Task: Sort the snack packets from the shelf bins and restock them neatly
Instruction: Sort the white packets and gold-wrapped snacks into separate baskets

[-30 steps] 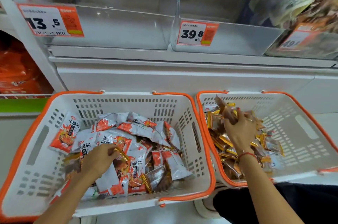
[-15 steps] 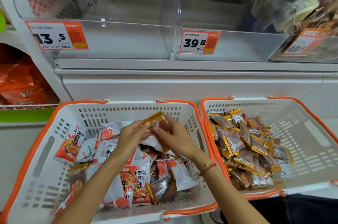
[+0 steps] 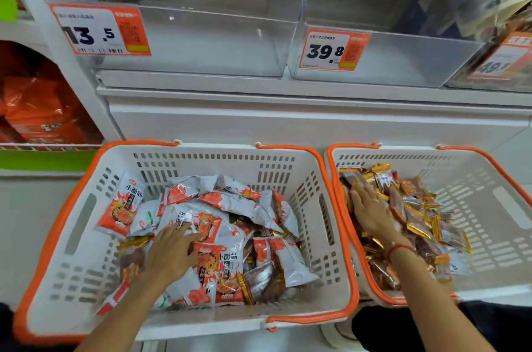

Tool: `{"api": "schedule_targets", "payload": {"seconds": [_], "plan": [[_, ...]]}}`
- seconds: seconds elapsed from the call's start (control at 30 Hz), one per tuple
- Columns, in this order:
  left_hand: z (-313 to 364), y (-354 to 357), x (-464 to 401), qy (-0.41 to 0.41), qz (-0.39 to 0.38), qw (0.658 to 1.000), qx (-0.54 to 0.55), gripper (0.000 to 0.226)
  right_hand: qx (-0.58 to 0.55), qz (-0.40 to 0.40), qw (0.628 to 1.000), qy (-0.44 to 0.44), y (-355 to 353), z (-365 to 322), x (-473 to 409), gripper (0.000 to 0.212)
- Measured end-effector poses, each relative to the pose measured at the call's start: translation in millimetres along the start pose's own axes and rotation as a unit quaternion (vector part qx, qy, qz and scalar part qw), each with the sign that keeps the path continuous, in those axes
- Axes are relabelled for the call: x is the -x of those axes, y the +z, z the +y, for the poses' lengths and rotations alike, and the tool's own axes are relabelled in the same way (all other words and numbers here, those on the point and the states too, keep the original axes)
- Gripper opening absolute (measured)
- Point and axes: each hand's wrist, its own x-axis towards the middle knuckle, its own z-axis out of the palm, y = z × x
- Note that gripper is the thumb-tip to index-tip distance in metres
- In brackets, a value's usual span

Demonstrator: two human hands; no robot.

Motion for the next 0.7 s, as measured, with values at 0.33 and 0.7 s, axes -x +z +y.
{"api": "schedule_targets", "payload": {"seconds": [0.33, 0.7], "plan": [[-26, -4, 8, -0.044, 0.101, 0.991, -0.077, 0.039, 0.033, -0.131, 0.940, -0.313, 73, -150, 48, 0.022], [-8, 15, -1, 0.148, -0.002, 0.985, -0.085, 0.057, 0.398, -0.437, 0.734, -0.336, 136, -114, 60, 0.095]]}}
